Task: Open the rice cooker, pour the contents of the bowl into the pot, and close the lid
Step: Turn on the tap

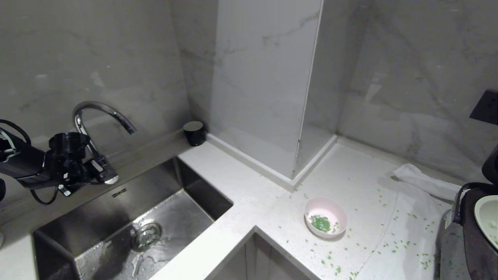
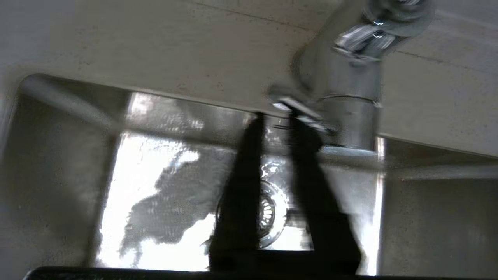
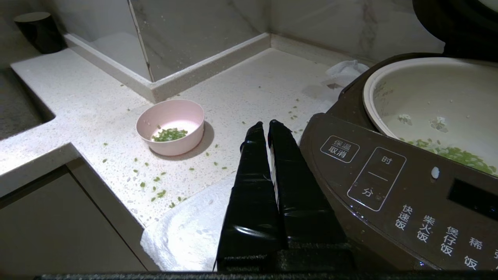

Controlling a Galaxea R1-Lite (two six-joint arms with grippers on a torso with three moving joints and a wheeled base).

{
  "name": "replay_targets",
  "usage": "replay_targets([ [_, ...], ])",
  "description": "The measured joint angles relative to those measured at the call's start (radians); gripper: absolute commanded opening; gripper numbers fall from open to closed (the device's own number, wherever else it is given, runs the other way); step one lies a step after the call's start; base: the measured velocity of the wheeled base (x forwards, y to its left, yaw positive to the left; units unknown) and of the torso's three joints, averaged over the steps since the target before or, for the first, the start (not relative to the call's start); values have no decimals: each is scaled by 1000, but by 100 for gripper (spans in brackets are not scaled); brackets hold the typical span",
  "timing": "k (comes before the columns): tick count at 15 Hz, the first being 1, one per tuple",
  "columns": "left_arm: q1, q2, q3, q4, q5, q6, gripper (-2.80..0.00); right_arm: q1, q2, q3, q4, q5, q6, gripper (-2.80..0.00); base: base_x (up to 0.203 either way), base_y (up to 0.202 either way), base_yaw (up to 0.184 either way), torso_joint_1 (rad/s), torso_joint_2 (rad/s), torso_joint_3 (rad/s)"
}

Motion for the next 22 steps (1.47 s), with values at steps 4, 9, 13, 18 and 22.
replay_targets([
  [4, 0, -4, 2, -3, -1, 1, 0, 0, 0, 0, 0, 0, 0, -280, 0, 0, 0, 0, 0, 0],
  [9, 3, 20, -20, -5, -1, -2, 0, 0, 0, 0, 0, 0, 0, -280, 0, 0, 0, 0, 0, 0],
  [13, 4, 38, -47, -3, 3, -11, -280, 0, 0, 0, 0, 0, 0, -280, 0, 0, 0, 0, 0, 0],
  [18, 4, 44, -57, -3, 6, -9, -280, 0, 0, 0, 0, 0, 0, -280, 0, 0, 0, 0, 0, 0],
  [22, 6, 43, -56, -7, 6, -9, -280, 0, 0, 0, 0, 0, 0, -280, 0, 0, 0, 0, 0, 0],
])
